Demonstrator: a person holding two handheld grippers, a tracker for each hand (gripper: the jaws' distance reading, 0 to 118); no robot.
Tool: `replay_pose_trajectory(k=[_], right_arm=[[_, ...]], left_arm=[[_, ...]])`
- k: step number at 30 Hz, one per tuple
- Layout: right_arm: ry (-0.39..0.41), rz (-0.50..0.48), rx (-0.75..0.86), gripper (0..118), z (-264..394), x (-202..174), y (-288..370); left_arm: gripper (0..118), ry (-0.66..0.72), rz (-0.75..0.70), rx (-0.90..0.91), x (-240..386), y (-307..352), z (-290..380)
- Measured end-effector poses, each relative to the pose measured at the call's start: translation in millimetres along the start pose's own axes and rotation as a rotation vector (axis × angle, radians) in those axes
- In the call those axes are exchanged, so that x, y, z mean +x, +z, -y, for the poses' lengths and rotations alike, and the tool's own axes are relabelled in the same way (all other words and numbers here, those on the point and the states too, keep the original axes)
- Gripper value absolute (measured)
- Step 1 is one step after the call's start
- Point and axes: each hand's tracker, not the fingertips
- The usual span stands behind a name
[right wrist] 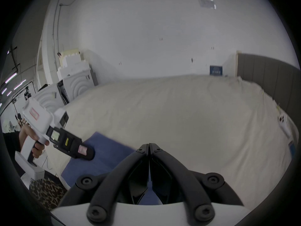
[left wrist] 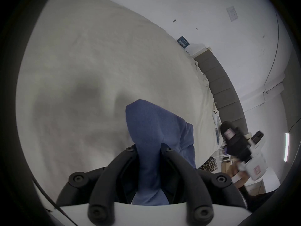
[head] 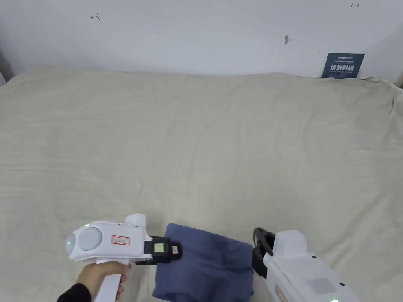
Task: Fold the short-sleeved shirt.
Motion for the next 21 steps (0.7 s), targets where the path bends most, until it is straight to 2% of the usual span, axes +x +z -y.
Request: replay_pose_trajectory(k=[5,15,21], right_arm=[[0.043,0.021,0.097,0,-45.7,5.8,13.8],[0.052,0.03,0.169,0,-81.2,3.7,6.0],[0.06,0.031,0.165,0,-90.0,-11.0,-11.2]], left_arm=[[20,-0.032,-0.097,0.064,-38.5,59.5,-32.5],[20,-0.042,-0.381,0.173,-116.1,194.1,-90.8],[20,0.039,-0.52,0.184,-197.1,242.9,-109.5]])
